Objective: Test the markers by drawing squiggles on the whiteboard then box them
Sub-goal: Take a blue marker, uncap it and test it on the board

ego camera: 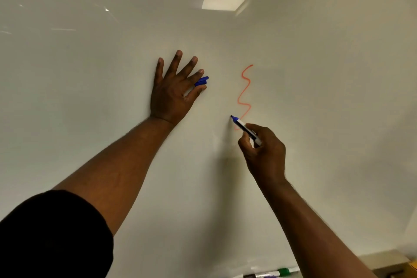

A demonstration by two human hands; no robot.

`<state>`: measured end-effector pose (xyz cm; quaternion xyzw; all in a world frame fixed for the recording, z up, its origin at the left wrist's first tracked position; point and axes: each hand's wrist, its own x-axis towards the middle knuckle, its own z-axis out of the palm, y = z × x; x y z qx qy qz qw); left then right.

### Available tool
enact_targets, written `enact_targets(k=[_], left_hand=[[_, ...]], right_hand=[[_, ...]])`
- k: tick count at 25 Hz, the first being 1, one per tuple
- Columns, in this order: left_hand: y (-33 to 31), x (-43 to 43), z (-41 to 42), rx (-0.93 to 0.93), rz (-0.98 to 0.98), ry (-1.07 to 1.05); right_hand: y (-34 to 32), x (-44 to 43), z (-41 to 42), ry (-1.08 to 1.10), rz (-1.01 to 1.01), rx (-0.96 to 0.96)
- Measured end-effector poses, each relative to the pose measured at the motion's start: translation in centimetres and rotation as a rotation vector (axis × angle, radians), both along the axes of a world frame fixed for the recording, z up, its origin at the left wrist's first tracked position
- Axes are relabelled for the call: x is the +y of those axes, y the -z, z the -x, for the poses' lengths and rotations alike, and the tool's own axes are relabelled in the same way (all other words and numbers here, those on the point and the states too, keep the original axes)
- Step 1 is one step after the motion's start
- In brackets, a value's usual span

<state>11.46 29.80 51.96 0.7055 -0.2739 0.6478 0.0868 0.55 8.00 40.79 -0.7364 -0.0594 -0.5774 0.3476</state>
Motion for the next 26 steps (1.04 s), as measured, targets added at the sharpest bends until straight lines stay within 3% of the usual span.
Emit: enact_targets(k=[5,8,12,15,22,26], left_hand=[[1.2,-0.4,-0.2,0.014,0.020,0.021],[2.1,-0.2,-0.1,0.039,0.035,0.047],[4.9,-0.3,0.7,0.134,0.050,0.093],[8.1,0.2,1.8,0.229,0.032,0.143],[16.6,1.2,5.2,0.399,-0.028,0.103],[20.6,0.0,8.3,0.552,0.145,0.114]], right_hand=[[3.6,0.4,0.2,-0.022,0.002,0.053],[5.8,0.7,0.6,-0.083,-0.166,0.143],[10.0,1.8,2.0,-0.118,0.039,0.360],[11.4,1.7,3.1,-0.265,0.048,0.555],[12.0,-1.0,5.1,-0.268,0.003,0.416],[12.2,-2.5,6.0,-0.229,-0.014,0.391]])
